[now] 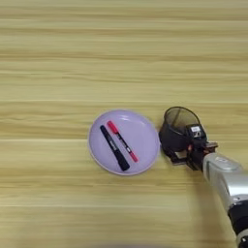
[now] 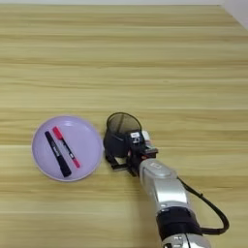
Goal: Move the objects on the table
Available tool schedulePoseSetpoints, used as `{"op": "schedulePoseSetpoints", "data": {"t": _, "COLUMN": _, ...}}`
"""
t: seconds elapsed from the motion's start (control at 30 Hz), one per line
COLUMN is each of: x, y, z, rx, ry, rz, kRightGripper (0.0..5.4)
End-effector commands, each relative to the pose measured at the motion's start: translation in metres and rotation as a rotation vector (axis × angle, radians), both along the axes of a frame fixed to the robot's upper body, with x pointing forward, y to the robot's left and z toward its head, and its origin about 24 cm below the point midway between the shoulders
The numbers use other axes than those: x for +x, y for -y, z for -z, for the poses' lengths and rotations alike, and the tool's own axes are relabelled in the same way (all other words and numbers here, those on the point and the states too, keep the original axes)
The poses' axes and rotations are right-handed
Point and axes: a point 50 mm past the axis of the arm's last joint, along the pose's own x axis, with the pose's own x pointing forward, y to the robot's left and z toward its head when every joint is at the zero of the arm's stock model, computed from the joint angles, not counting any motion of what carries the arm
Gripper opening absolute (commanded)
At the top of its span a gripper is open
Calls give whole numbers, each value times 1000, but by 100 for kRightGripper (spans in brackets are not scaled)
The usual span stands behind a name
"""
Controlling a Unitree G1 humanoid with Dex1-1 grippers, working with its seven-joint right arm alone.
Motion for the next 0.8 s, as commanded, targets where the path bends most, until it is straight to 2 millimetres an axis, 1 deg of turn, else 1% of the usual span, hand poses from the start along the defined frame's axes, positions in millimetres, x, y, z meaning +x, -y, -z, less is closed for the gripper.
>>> {"op": "schedulePoseSetpoints", "data": {"t": 0.03, "x": 16, "y": 1, "z": -28, "rx": -19, "ry": 118, "rz": -14, "kRightGripper": 538}}
{"op": "schedulePoseSetpoints", "data": {"t": 0.17, "x": 13, "y": 3, "z": -31, "rx": -19, "ry": 124, "rz": -11, "kRightGripper": 538}}
{"op": "schedulePoseSetpoints", "data": {"t": 0.37, "x": 2, "y": 7, "z": -40, "rx": -20, "ry": 149, "rz": 3, "kRightGripper": 538}}
{"op": "schedulePoseSetpoints", "data": {"t": 0.57, "x": -7, "y": 6, "z": -41, "rx": -15, "ry": 145, "rz": 12, "kRightGripper": 538}}
{"op": "schedulePoseSetpoints", "data": {"t": 0.8, "x": -14, "y": 12, "z": -45, "rx": -26, "ry": 159, "rz": 40, "kRightGripper": 538}}
